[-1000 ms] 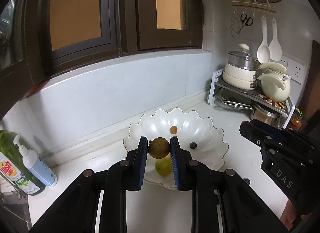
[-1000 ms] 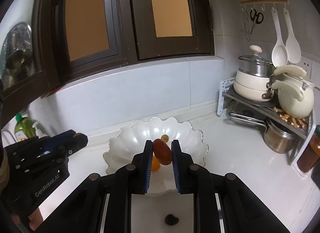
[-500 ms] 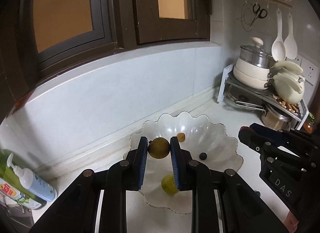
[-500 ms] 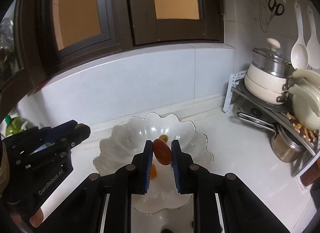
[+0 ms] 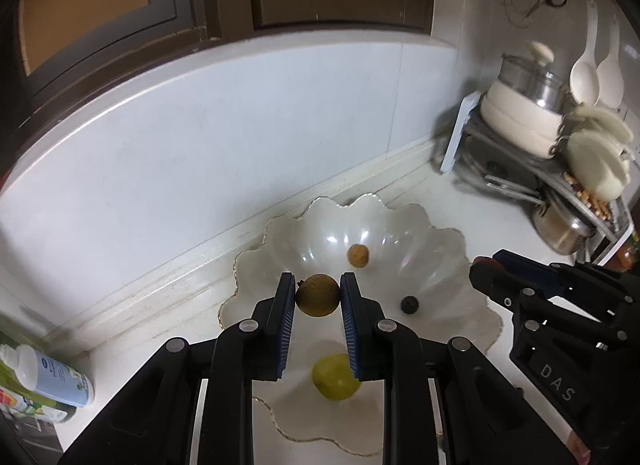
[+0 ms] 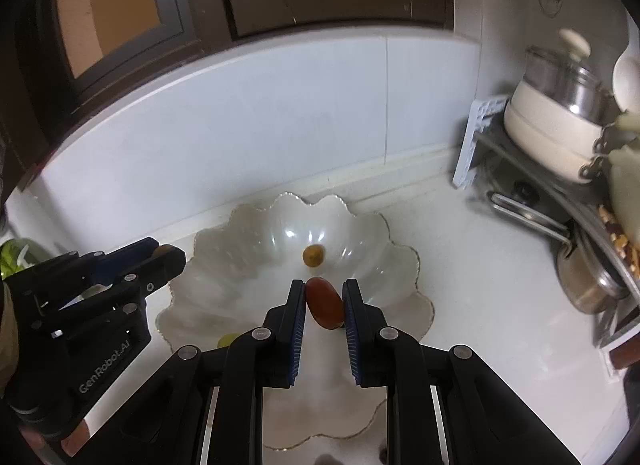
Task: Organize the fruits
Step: 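Carry the yellow-brown fruit and red date with both grippers over the white bowl, then open both grippers to drop the yellow-brown fruit and red date into the bowl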
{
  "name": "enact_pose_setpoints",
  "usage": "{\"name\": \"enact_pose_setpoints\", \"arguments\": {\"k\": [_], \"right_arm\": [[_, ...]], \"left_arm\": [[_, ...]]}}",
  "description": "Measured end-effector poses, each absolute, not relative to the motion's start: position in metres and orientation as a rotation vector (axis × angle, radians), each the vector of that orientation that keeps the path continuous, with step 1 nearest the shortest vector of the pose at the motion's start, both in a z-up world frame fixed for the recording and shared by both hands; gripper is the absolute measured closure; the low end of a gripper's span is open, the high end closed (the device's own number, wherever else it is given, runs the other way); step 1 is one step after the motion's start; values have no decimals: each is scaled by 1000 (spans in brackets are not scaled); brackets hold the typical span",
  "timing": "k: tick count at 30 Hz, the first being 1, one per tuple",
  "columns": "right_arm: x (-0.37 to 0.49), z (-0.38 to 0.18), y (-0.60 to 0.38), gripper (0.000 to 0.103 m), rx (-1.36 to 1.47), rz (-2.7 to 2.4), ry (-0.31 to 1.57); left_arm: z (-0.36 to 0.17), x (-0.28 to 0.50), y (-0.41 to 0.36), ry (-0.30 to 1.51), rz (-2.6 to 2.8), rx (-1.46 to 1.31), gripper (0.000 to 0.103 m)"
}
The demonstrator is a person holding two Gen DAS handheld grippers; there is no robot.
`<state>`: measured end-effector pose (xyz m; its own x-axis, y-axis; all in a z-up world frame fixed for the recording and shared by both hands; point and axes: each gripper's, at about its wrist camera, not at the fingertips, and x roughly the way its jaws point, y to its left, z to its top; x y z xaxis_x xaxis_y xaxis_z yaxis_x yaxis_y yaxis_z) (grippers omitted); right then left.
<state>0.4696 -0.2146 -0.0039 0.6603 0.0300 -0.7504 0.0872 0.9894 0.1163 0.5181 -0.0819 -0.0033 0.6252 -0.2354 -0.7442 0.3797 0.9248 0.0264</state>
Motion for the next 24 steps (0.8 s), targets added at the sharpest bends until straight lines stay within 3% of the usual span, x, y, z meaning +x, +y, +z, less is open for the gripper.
{"name": "enact_pose_setpoints", "arguments": {"k": [24], "right_arm": [[522,-65,-229,82,143,-20,1101]], "left_arm": [[-74,576,-111,1074,-317,260,79]]}}
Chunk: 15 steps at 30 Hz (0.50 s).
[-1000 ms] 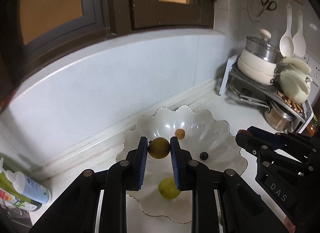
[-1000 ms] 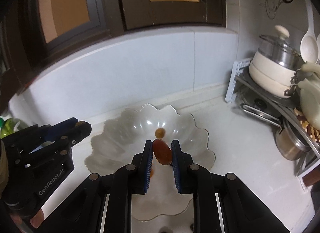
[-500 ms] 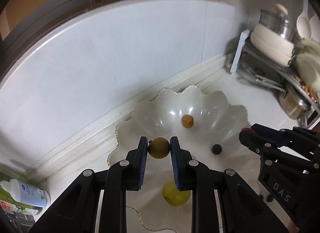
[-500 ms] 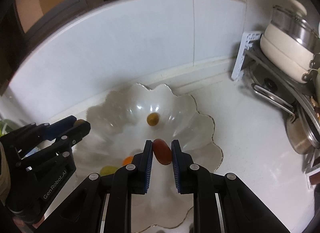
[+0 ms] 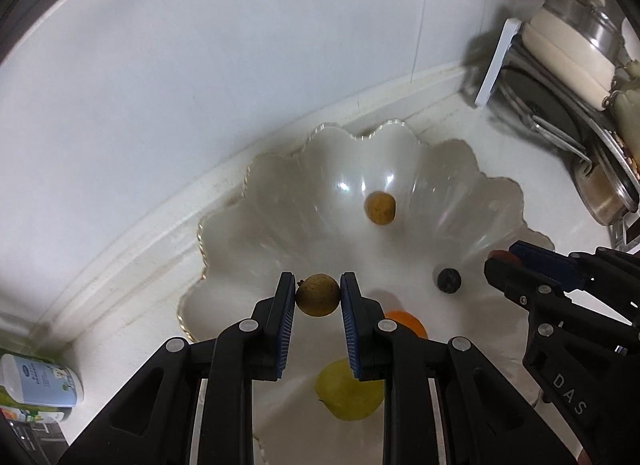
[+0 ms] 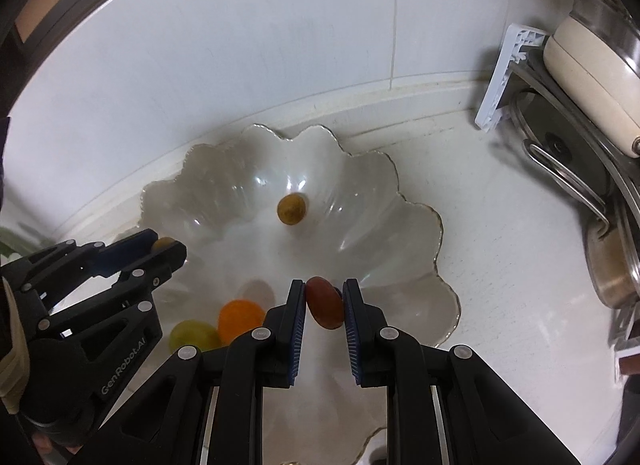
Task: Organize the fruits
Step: 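Open both grippers to drop the yellow-brown fruit and red date into the bowl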
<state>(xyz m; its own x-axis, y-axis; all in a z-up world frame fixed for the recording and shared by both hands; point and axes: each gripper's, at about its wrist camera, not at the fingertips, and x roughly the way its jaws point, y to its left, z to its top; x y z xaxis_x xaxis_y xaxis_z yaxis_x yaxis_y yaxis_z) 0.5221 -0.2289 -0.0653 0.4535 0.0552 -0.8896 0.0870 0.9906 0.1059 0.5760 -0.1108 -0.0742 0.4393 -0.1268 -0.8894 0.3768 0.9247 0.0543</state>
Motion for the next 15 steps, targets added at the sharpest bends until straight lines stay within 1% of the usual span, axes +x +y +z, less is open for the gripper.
{"name": "enact_pose_setpoints", "arguments": {"k": [4,5,6,7,8,9,10,13,15], "right_arm": [[526,-70,-232,82,144,-19,1124],[527,-70,-231,82,140,-19,1125],[528,-70,-231,81,133,-22,1128],[529,-70,-231,79,132,-25,1130],[529,-70,-231,72,135,-24,1132],[529,-70,-232,69,142,-22,1134],[529,-70,-233,67,146,-22,1131],[526,-68,-233,67,146,-17,1126],[523,-65,-234,67,144,-18,1115]], "left_arm": [[-80,578,-112,1092,-303,269,79],[-80,578,-112,1092,-300,269,77],[-80,579,-112,1090,-294,271,74],[-79,579,-112,1086,-289,272,66],[-78,579,-112,1082,-288,270,59],[-77,580,-112,1080,-287,266,58],[-75,579,-111,1079,-287,264,58],[-71,576,-108,1077,-282,254,57],[-66,571,-105,1068,-275,252,55]]}}
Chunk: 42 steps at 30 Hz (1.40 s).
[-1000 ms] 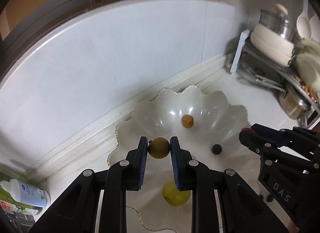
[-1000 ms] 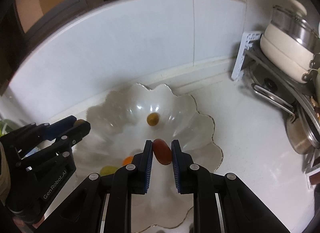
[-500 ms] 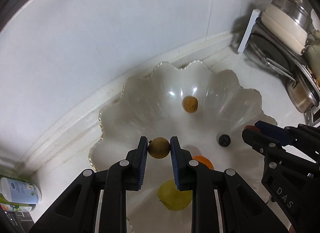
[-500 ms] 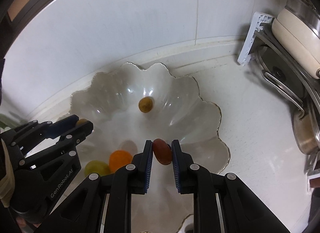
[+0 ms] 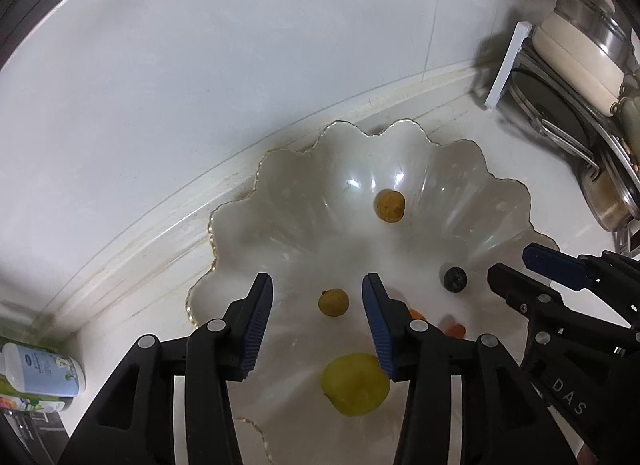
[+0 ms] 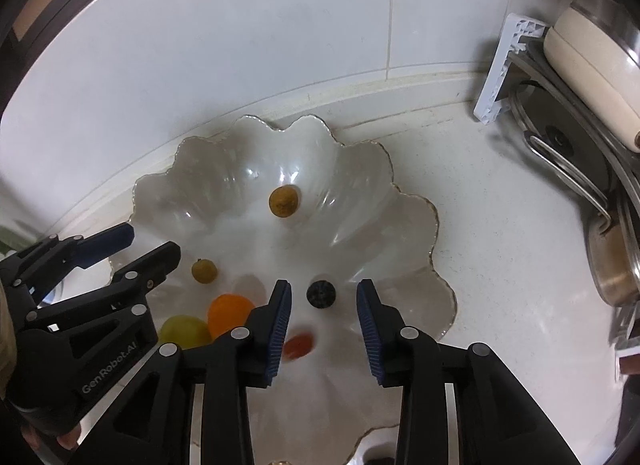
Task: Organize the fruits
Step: 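Open both grippers to drop the yellow-brown fruit and red date into the bowl, then move both open grippers back toward the remaining fruits on the counter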
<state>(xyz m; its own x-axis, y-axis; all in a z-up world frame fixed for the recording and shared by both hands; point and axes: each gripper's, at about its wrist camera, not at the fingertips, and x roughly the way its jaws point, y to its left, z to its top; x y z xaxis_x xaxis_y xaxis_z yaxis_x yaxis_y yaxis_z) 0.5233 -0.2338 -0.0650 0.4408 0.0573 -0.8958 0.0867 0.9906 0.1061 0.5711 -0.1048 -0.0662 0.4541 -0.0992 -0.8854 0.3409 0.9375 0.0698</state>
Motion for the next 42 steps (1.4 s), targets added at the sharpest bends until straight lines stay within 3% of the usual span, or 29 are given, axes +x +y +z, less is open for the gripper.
{"name": "enact_pose_setpoints", "arguments": {"k": [12,42], "right_arm": [[487,-33,-237,67,157,-17,1014],[364,32,-251,67,118,-70,768]], "left_arm": [[-32,535,-97,972,-256,251,40],[46,406,-88,692,-327,214,36]]}}
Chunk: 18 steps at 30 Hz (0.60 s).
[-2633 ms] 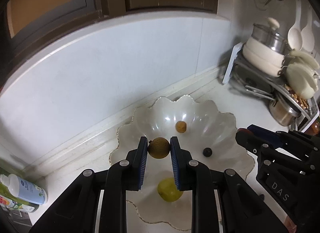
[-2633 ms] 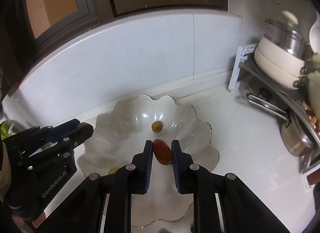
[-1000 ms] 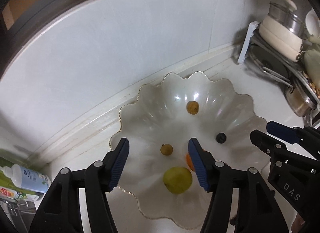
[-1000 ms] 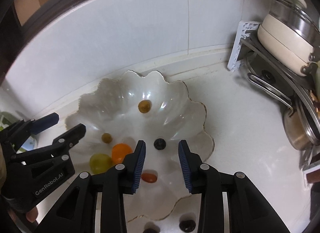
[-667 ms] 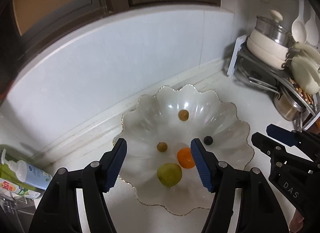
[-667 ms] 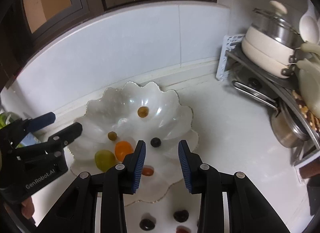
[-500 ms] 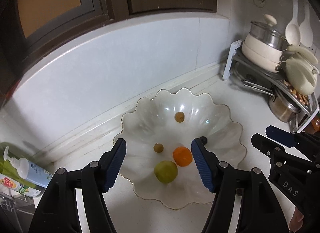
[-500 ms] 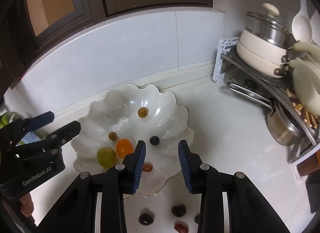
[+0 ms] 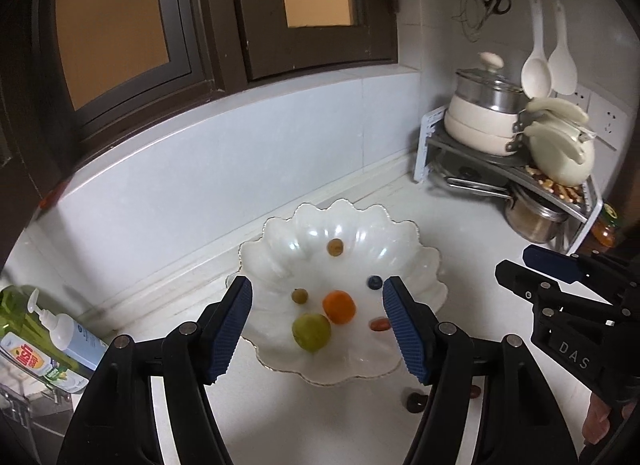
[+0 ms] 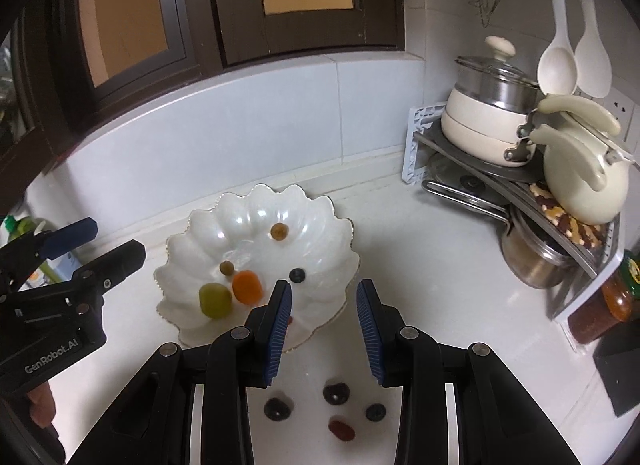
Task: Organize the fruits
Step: 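Move both open grippers back toward the remaining fruits on the counter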
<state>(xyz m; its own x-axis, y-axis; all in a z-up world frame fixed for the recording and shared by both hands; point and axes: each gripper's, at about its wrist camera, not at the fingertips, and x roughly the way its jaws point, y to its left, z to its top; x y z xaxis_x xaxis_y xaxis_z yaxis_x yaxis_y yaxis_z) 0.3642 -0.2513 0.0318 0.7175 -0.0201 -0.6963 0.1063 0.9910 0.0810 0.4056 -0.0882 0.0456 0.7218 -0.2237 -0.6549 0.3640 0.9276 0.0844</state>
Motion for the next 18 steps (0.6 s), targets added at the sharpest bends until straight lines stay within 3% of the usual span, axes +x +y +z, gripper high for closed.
{"name": "enact_pose_setpoints", "arguments": {"k": [18], "right_arm": [[302,37,-262,67,97,-95,693]], "left_arm": [[46,342,-97,640,-372,203,36]]}}
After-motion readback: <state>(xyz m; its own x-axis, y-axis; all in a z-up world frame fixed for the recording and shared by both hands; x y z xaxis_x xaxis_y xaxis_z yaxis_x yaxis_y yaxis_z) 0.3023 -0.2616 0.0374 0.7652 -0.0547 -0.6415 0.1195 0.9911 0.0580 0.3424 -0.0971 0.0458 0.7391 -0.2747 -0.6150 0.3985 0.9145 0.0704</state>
